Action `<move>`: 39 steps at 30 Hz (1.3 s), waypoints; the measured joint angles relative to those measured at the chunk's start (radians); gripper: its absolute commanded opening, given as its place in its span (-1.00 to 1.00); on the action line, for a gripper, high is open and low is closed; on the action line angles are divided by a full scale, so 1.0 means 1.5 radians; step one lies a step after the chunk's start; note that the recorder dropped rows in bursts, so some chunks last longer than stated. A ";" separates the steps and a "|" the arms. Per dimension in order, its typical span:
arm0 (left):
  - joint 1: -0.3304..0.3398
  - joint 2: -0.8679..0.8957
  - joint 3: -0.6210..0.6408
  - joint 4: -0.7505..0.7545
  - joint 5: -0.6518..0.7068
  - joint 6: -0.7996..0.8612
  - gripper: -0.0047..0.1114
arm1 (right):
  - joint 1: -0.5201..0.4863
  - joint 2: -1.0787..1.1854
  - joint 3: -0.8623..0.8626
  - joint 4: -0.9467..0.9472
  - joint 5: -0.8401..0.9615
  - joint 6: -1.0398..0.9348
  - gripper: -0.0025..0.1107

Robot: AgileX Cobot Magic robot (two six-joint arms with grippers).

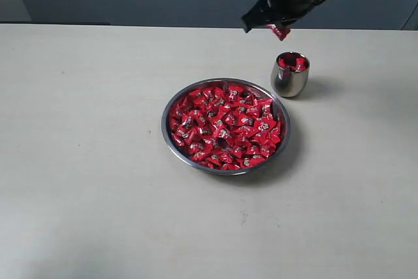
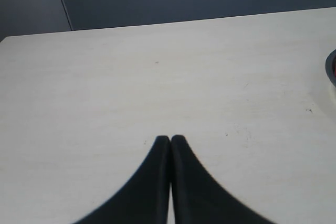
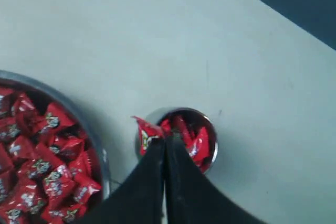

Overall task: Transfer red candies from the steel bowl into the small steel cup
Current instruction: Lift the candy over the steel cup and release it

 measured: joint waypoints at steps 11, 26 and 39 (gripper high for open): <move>0.000 0.000 0.000 0.000 0.000 0.000 -0.91 | -0.090 0.059 -0.001 0.087 -0.003 -0.008 -0.97; 0.000 0.000 0.000 0.000 0.000 0.000 -0.91 | -0.090 0.091 -0.001 0.087 -0.041 -0.011 -0.75; 0.000 0.000 0.000 0.000 0.000 0.000 -0.91 | -0.090 0.088 -0.001 0.090 -0.047 -0.011 -0.28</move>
